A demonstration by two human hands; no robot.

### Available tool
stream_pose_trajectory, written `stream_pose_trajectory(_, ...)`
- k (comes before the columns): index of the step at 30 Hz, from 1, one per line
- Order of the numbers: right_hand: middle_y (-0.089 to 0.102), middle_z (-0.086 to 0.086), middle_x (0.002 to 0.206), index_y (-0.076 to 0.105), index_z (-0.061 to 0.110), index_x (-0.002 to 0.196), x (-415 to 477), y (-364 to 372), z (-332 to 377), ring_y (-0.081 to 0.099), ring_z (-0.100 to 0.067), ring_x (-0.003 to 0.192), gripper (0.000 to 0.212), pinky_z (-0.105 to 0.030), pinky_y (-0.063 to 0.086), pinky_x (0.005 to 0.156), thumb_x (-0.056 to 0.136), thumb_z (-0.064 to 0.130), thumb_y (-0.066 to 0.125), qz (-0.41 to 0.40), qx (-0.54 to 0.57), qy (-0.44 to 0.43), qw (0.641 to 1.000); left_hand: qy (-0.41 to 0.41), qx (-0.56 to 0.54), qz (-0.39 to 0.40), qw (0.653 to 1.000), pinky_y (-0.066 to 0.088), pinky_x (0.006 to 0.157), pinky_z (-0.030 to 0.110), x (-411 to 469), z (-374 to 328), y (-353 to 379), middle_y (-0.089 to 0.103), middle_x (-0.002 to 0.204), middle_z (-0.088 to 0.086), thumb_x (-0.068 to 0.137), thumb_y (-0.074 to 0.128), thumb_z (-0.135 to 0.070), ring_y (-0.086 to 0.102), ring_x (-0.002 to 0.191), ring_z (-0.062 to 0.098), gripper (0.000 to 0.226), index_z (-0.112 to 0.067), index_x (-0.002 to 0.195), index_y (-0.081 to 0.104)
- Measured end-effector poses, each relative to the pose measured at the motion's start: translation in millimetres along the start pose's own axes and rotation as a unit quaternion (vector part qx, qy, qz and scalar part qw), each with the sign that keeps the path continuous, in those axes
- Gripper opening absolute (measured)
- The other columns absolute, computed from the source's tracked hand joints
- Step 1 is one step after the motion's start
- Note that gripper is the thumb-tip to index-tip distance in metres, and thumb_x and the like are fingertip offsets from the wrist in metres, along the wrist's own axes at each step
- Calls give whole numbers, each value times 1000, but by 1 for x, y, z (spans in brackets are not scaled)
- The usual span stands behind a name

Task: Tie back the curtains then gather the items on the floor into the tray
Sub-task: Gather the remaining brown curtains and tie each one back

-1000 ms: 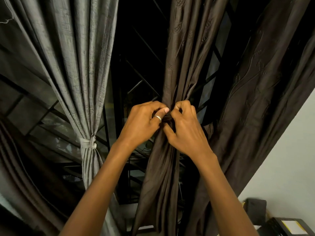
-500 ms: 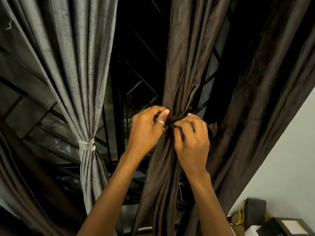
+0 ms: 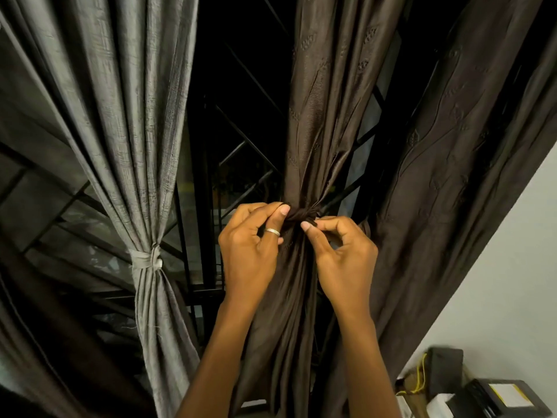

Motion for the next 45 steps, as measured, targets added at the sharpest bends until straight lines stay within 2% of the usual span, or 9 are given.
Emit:
stream_pose_trajectory(8, 72, 10, 85, 73, 17, 80, 4, -9, -2, 70, -10, 87, 11, -26, 55, 79, 86, 20, 81, 10, 22, 61, 998, 24, 20, -3, 1000, 60, 60, 23, 4, 1, -9, 67, 100, -3, 94, 69, -22, 70, 88, 9, 15, -23, 108, 74)
stream_pose_trajectory(13, 73, 8, 83, 72, 20, 78, 9, -16, -5, 70, -11, 83, 12, -29, 56, 78, 86, 22, 81, -5, 13, 67, 998, 58, 64, -7, 996, 61, 63, 35, 12, 8, -16, 68, 99, -2, 96, 68, -21, 68, 83, 10, 16, -14, 107, 78)
stream_pose_trajectory(15, 74, 7, 83, 72, 19, 78, 12, -18, -8, 71, -14, 82, 12, -30, 57, 77, 86, 21, 81, -10, 18, 76, 997, 79, 85, -8, 993, 60, 68, 30, 15, 9, -19, 69, 99, -1, 96, 68, -21, 67, 86, 9, 17, -12, 107, 78)
stream_pose_trajectory(18, 74, 6, 83, 73, 16, 79, 16, -17, -8, 71, -11, 82, 11, -27, 57, 76, 86, 20, 81, -11, 24, 82, 996, 100, 119, -10, 988, 51, 76, 11, 17, 9, -20, 70, 98, 1, 96, 68, -19, 64, 88, 4, 17, -11, 106, 78)
stream_pose_trajectory(23, 71, 6, 79, 71, 16, 84, 16, -8, -4, 65, -1, 71, 9, -10, 48, 66, 90, 20, 77, 29, 16, 101, 994, 17, 89, 6, 996, 60, 72, 29, 21, 19, -19, 65, 104, -6, 99, 62, -28, 67, 88, 8, 23, -12, 110, 75)
stream_pose_trajectory(26, 71, 7, 83, 70, 16, 90, 16, -3, -5, 67, 1, 76, 8, -9, 49, 68, 91, 21, 76, 48, 18, 117, 992, -8, 99, 23, 995, 53, 73, 15, 22, 16, -18, 61, 104, -11, 101, 58, -31, 62, 89, 4, 24, -14, 110, 72)
stream_pose_trajectory(32, 71, 6, 87, 68, 18, 96, 9, 8, -7, 67, 1, 78, 11, -9, 49, 67, 93, 27, 73, 47, 18, 145, 988, -74, 84, 59, 992, 49, 76, 9, 15, 19, -17, 56, 112, -15, 103, 52, -37, 61, 97, -1, 32, -21, 128, 64)
stream_pose_trajectory(38, 69, 12, 98, 68, 15, 110, -1, 9, -7, 66, 4, 91, 18, -6, 49, 73, 95, 25, 70, 25, -3, 151, 988, -171, 19, 92, 981, 60, 86, 32, -9, 24, -22, 57, 115, -16, 99, 57, -42, 63, 94, -4, 40, -30, 138, 56)
stream_pose_trajectory(45, 70, 12, 101, 68, 15, 112, -27, 10, -10, 64, 9, 93, 18, -2, 45, 73, 96, 23, 68, 34, -64, 156, 985, -214, -23, 124, 969, 59, 77, 28, -38, 29, -24, 66, 99, -12, 99, 57, -40, 66, 85, 1, 29, -33, 128, 59)
Point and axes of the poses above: each hand's wrist, its own x-axis towards the middle knuckle, its own y-axis out of the palm, z = x × y, the point moved 1 cm from there along x, towards the middle knuckle
